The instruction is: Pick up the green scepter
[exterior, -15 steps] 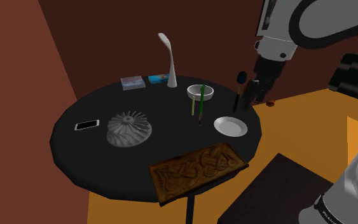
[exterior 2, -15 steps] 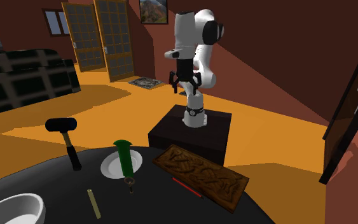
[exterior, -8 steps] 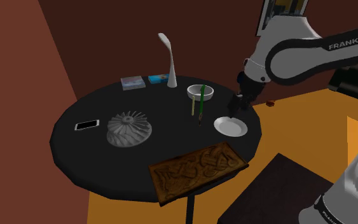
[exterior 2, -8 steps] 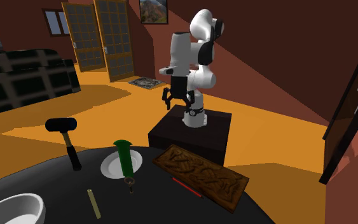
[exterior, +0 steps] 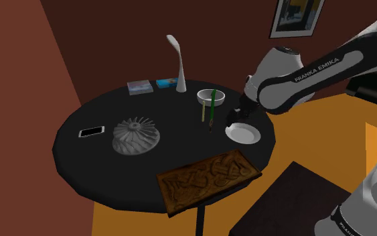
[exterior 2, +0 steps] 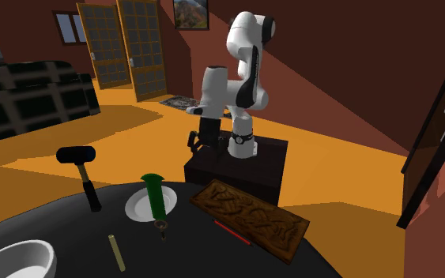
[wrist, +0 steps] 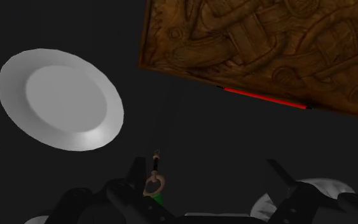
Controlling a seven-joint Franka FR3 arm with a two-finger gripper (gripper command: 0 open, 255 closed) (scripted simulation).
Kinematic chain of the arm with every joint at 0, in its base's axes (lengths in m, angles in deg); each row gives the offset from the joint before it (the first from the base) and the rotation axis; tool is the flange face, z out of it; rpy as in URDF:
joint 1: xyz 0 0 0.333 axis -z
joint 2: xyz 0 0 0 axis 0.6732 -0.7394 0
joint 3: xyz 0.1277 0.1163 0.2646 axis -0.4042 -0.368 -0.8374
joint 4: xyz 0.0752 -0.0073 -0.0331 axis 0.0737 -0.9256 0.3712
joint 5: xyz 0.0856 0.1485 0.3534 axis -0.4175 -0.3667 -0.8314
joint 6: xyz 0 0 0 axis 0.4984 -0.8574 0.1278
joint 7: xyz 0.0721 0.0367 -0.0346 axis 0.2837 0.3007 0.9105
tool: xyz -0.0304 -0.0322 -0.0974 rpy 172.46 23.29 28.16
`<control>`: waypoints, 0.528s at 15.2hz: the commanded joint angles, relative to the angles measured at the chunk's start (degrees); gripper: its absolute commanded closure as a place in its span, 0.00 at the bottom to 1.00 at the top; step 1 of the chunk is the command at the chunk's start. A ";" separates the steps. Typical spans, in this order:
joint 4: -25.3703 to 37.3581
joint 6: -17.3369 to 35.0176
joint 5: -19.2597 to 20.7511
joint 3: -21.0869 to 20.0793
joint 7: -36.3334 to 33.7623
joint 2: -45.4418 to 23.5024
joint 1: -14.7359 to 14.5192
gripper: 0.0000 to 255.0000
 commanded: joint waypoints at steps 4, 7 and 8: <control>3.31 15.98 0.84 0.15 -0.08 -13.49 1.45 0.00; 6.84 23.86 2.12 0.49 -0.71 -21.64 2.32 0.00; 8.23 26.21 3.66 0.56 -1.85 -24.29 2.88 0.00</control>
